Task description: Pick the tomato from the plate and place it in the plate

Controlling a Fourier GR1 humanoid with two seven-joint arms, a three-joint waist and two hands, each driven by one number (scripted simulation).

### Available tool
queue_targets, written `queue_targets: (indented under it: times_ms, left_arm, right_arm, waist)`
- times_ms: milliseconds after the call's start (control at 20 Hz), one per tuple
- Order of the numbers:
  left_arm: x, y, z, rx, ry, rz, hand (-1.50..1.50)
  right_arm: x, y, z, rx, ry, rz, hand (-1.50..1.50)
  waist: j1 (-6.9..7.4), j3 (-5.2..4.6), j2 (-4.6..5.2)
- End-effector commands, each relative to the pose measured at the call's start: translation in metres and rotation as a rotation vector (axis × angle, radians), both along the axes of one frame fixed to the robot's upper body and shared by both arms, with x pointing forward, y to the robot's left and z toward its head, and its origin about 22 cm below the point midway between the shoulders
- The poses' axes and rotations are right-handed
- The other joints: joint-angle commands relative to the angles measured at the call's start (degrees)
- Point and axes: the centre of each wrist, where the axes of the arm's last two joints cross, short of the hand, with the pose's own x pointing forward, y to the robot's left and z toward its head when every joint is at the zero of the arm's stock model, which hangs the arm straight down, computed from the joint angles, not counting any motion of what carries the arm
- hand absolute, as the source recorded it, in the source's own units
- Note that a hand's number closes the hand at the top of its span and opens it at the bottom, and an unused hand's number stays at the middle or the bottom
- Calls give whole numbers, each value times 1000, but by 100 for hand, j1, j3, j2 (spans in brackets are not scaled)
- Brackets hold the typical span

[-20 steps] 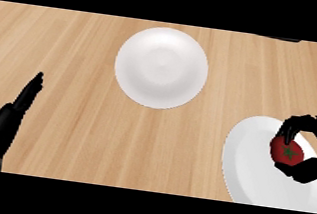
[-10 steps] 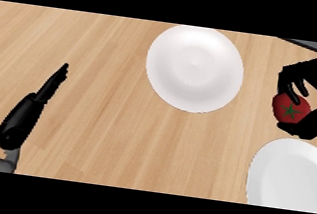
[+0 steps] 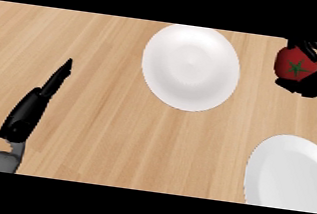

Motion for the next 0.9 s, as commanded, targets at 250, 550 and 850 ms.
queue_targets:
  times_ms: [250,550,850]
  left_arm:
    - [-1,7,-11,-2,32,47,0]
    - [5,9,-10,11,36,78,0]
    - [-1,29,-17,10,56,125,0]
  right_arm:
    - [34,17,17,215,-60,365,150]
    - [53,61,19,216,-29,530,150]
    - [67,109,13,218,61,620,150]
  waist:
    - [-245,-34,-92]
    - [-493,-50,-178]
    - [-740,-61,-272]
